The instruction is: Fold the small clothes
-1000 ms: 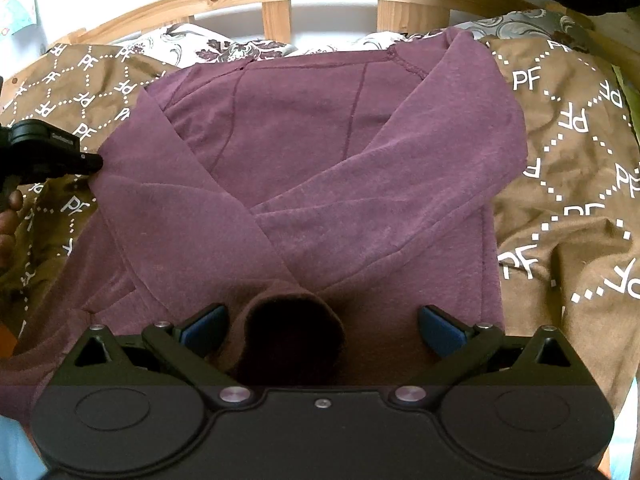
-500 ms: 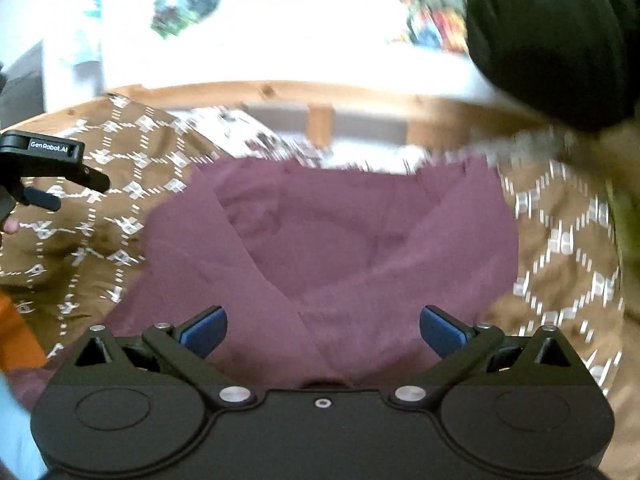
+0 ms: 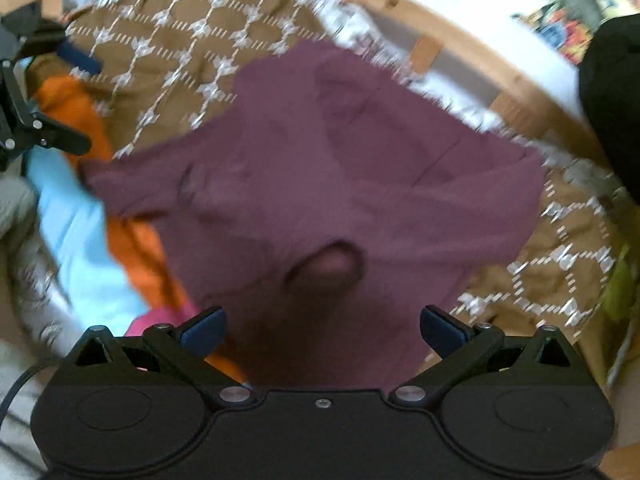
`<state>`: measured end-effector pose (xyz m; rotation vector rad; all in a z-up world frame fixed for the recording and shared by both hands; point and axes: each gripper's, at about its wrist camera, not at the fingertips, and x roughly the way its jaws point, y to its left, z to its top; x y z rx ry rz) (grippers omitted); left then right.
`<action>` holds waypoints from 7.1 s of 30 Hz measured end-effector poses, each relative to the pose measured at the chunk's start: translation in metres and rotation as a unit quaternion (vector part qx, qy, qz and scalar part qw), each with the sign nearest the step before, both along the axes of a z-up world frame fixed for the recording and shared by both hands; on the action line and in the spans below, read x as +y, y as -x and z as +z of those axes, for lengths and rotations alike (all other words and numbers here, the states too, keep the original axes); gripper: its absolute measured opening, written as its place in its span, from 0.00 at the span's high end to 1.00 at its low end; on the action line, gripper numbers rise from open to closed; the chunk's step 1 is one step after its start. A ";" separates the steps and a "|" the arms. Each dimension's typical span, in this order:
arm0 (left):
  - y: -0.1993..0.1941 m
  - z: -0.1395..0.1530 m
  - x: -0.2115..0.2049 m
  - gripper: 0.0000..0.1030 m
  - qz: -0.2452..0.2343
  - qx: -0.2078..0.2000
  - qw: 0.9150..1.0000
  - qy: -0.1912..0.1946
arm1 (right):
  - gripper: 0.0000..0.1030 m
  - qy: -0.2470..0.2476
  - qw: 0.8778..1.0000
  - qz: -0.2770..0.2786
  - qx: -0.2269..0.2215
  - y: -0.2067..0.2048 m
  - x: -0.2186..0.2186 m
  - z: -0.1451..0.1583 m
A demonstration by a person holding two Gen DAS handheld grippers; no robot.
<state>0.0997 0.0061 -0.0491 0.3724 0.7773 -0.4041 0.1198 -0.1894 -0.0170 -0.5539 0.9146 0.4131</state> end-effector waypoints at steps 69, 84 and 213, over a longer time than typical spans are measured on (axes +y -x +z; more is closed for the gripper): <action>-0.024 -0.049 -0.041 0.85 0.050 -0.062 0.993 -0.087 | 0.92 -0.398 0.895 -0.190 0.070 -0.037 -0.096 -0.015; -0.018 -0.018 -0.014 0.94 0.091 -0.114 0.989 -0.008 | 0.45 0.029 0.993 -0.068 0.095 -0.020 0.017 -0.052; -0.241 -0.059 0.059 0.10 0.241 -0.035 0.969 0.035 | 0.10 -0.076 0.926 -0.297 -0.220 -0.182 -0.079 -0.062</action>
